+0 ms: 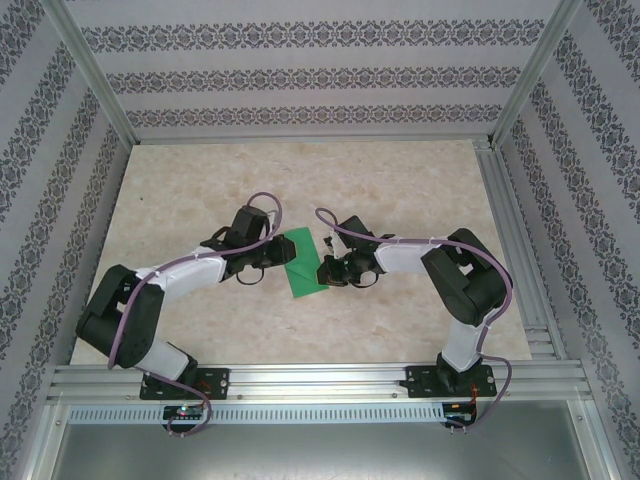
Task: Fold a paper plane with a square sheet of paper (pick it up from the middle)
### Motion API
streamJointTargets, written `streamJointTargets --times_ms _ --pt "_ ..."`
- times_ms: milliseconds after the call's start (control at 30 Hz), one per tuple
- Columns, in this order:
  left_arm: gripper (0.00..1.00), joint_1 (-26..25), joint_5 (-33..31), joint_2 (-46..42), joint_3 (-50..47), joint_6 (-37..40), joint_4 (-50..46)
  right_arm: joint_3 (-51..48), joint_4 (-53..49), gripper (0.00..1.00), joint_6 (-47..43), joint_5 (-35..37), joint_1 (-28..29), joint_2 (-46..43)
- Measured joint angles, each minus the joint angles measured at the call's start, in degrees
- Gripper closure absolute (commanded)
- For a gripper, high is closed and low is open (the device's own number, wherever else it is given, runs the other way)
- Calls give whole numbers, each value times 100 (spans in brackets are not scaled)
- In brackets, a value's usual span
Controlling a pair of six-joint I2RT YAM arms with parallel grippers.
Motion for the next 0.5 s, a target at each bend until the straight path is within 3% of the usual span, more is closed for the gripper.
streamJointTargets --times_ms 267,500 --pt "86 -345 168 1043 -11 -122 251 0 2 91 2 4 9 0" --pt "88 -361 -61 1191 39 -131 162 -2 2 91 2 7 9 0"
